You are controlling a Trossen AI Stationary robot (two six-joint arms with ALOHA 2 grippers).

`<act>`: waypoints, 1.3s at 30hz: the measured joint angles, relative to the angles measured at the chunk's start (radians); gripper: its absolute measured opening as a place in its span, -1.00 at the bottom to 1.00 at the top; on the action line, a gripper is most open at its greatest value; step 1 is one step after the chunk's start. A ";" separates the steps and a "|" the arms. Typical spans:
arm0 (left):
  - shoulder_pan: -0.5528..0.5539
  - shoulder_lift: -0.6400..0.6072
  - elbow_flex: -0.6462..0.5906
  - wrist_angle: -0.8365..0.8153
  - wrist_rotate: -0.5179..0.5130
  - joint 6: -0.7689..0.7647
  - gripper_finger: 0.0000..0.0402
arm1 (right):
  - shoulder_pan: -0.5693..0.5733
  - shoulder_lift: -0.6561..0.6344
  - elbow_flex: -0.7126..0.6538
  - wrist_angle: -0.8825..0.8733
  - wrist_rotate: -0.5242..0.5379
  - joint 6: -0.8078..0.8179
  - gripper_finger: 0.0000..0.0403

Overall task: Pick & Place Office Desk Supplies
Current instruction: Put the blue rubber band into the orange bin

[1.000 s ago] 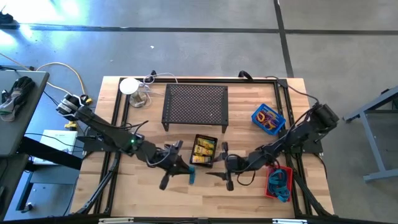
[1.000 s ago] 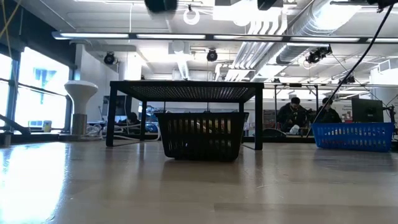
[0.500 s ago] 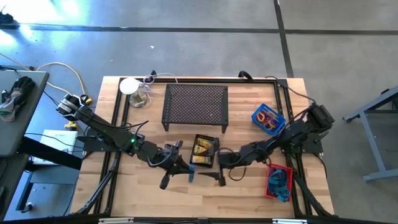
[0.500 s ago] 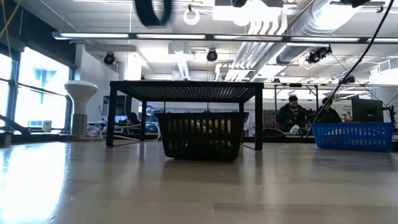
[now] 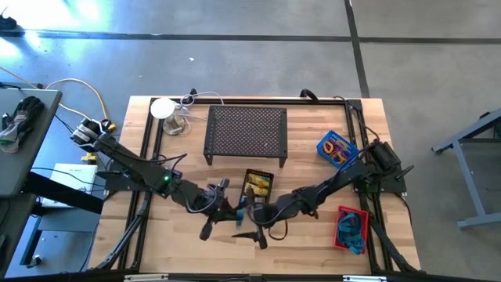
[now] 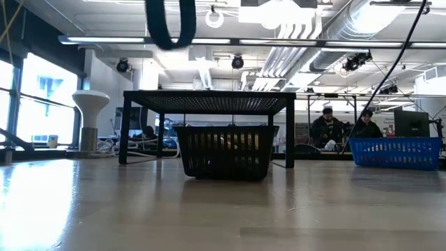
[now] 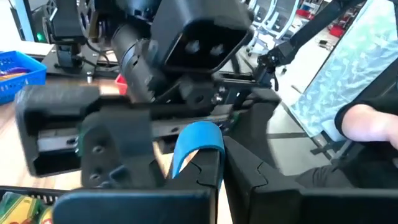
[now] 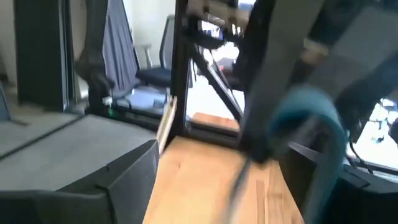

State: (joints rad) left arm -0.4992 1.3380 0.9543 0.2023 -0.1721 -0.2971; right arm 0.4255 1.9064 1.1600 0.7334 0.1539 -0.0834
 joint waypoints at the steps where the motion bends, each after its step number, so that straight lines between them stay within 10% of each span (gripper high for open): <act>1: -0.004 0.000 0.000 -0.002 0.000 0.000 -0.99 | 0.000 0.000 0.001 -0.020 0.001 0.000 0.56; 8: -0.029 -0.004 0.000 0.000 -0.013 0.013 -0.99 | -0.001 0.000 0.001 -0.051 0.021 -0.026 0.28; 18: -0.042 -0.004 0.000 -0.017 -0.017 0.013 -0.99 | 0.000 0.000 0.001 -0.058 0.057 -0.035 -0.91; 29: -0.061 0.000 0.000 -0.025 -0.017 0.078 -0.95 | 0.000 0.000 0.001 -0.077 0.050 -0.053 -0.99; 39: -0.075 0.048 0.000 -0.004 -0.048 0.140 -0.43 | 0.002 -0.001 0.001 -0.136 0.053 -0.053 -0.99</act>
State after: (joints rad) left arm -0.5740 1.3857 0.9543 0.1982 -0.2197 -0.1570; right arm 0.4273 1.9057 1.1610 0.5978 0.2072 -0.1364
